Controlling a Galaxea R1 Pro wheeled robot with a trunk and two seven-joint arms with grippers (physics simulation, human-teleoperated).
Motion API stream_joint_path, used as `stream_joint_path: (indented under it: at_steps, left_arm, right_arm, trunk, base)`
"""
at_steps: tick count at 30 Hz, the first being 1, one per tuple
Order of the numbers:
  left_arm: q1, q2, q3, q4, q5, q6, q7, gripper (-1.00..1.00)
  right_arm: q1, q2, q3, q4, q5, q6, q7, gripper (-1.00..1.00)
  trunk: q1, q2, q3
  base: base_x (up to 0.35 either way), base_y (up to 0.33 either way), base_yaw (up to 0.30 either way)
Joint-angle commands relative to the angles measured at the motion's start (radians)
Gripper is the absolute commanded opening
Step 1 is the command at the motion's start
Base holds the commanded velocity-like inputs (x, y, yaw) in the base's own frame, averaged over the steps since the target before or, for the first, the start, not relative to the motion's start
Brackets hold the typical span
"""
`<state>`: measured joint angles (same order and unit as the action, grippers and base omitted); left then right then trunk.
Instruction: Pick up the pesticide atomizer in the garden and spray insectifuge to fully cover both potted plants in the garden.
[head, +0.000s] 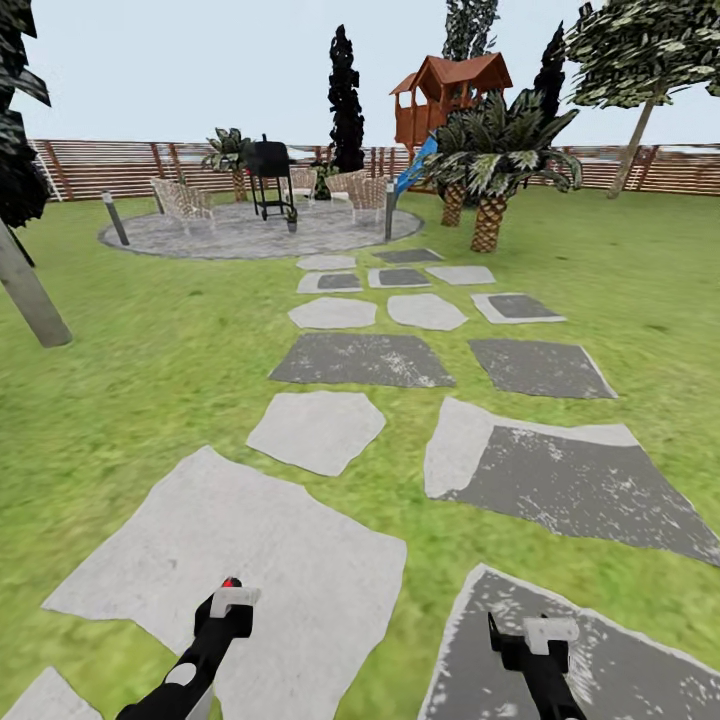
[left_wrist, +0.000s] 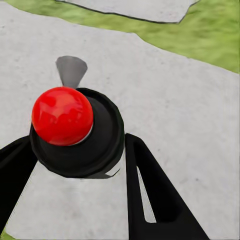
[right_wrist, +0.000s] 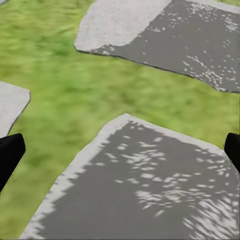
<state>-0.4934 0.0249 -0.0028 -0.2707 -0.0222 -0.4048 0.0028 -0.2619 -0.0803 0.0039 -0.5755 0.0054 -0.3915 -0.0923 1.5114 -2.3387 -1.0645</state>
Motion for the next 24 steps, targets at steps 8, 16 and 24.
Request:
stream_joint_path:
  at_steps: [8,16,24]
  left_arm:
    - [-0.001,0.001,0.000,0.001,-0.002,-0.003,0.000,-1.00]
    - [-0.001,0.001,0.000,0.001,-0.003,-0.003,0.000,-1.00]
    - [-0.001,0.001,0.000,0.001,-0.002,-0.003,0.000,-1.00]
  right_arm:
    - [0.000,0.000,0.001,0.001,0.001,-0.003,-0.003,1.00]
    - [0.000,0.000,0.001,0.001,0.001,-0.003,-0.003,1.00]
    - [0.000,0.000,0.001,0.001,0.001,-0.003,-0.003,1.00]
  trunk:
    - [0.000,0.000,-0.001]
    - [0.000,0.000,-0.001]
    - [0.000,0.000,-0.001]
  base:
    - [0.339,0.000,0.000]
    - [0.339,0.000,0.000]
    - [0.339,0.000,0.000]
